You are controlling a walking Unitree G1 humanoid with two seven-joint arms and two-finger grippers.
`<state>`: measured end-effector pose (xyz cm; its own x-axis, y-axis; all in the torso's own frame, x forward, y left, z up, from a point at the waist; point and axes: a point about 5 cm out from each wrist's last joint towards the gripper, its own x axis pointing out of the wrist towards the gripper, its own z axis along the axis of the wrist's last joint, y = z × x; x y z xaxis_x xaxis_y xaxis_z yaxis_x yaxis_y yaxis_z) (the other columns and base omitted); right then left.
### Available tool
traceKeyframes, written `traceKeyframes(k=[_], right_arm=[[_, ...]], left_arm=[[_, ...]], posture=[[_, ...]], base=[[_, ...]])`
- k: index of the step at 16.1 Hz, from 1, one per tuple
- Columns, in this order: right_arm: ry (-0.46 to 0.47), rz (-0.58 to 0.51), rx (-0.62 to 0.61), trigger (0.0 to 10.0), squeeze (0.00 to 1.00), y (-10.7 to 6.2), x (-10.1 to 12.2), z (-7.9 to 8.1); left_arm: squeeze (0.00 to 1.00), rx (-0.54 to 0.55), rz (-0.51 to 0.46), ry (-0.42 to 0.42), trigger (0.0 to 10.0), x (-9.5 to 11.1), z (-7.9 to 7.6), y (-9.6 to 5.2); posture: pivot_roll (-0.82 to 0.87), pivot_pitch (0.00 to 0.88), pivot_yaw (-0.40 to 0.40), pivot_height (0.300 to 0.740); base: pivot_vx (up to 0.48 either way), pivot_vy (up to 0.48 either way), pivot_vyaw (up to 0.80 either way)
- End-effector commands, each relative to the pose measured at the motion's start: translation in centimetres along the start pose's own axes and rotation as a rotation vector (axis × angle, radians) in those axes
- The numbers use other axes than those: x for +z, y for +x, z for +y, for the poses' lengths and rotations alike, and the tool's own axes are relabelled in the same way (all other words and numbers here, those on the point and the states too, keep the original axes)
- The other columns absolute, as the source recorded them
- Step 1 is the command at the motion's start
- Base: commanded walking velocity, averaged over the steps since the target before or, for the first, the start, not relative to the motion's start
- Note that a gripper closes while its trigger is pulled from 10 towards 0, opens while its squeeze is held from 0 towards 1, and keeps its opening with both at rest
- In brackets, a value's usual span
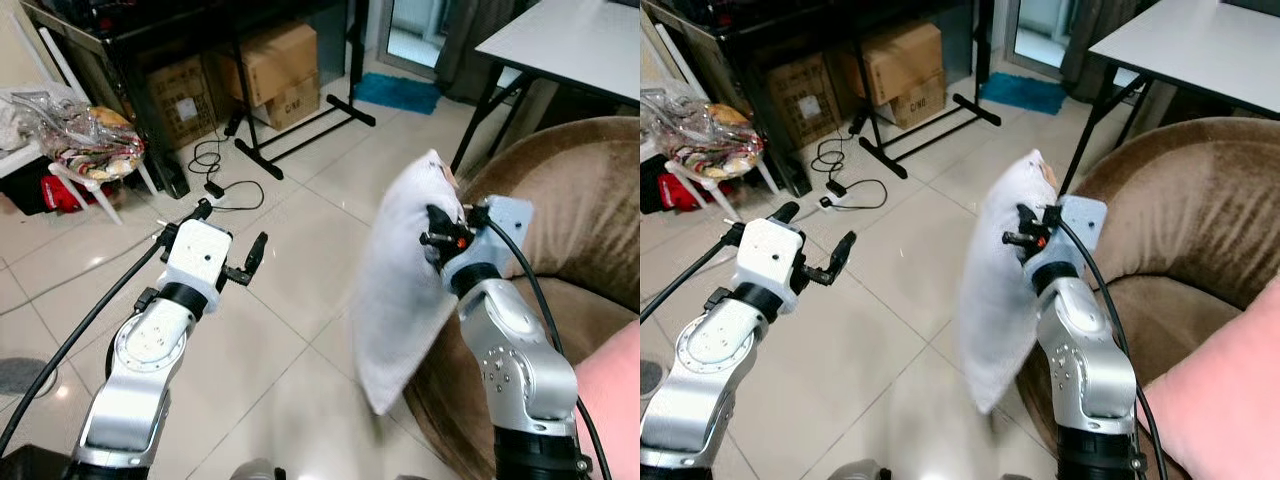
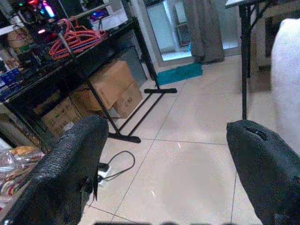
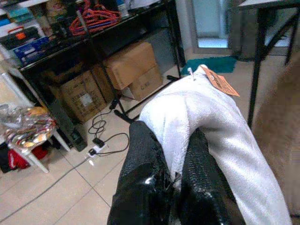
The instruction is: Move the pillow to the sofa from floor
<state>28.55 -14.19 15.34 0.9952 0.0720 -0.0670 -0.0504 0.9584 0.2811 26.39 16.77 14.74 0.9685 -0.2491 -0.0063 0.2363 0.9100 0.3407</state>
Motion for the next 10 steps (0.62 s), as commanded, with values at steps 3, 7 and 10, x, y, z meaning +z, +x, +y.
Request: traceKeyframes(k=[3, 7, 10], right_arm=[[0.037, -0.035, -0.027, 10.0, 0.00, -0.36, 0.57, -0.41], [0.069, -0.025, -0.089, 10.0, 0.00, -0.75, 0.16, -1.16], [0.052, -0.019, -0.086, 10.0, 0.00, -0.62, 0.07, -1.01]], left_arm=[[0.00, -0.009, -0.011, 0.003, 10.0, 0.32, 0.10, 0.41], [0.00, -0.023, -0.018, 0.005, 10.0, 0.52, 0.10, 1.05], [0.00, 0.013, -0.023, -0.004, 10.0, 0.61, 0.50, 1.11]], posture=[[-0.17, 0.000, 0.075, 0.740], [-0.18, 0.000, 0.099, 0.740], [-0.18, 0.000, 0.093, 0.740]], base=[[0.000, 0.447, -0.27], [0.000, 0.480, -0.20], [0.000, 0.160, -0.53]])
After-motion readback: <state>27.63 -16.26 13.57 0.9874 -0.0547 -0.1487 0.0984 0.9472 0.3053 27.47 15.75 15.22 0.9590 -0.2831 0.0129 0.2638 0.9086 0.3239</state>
